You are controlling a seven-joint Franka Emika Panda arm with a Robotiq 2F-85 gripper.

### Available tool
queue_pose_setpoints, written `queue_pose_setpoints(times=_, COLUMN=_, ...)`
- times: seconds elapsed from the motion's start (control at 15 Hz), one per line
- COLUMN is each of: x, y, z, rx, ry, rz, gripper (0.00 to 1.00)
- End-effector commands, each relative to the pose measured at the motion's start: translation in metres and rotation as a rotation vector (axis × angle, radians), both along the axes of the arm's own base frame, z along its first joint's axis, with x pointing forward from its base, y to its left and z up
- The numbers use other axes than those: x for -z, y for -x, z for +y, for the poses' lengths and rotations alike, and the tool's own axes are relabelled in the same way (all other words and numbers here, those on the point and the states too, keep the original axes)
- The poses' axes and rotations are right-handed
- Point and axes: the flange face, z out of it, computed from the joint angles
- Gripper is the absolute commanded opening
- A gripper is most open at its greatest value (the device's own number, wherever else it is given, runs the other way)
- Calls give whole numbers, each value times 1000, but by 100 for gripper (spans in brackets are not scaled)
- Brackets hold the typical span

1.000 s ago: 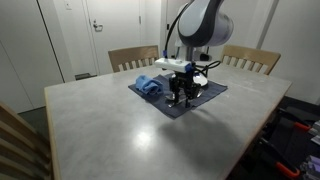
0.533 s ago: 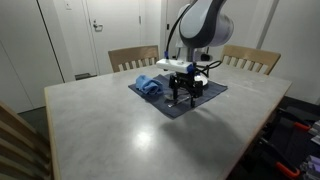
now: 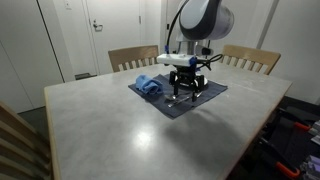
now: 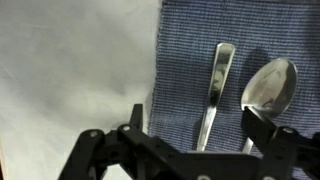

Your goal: Take the fork from the plate and put it on the table

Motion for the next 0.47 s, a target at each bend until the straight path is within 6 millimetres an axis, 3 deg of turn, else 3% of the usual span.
queue_pose_setpoints(times=0.0, x=-24, y=0, z=-4, rx=-53, ry=-8, rz=18, gripper=100)
queue_pose_setpoints(times=0.4, x=-42, y=-2, z=-6, rx=-126, ry=-32, rz=41, gripper=100)
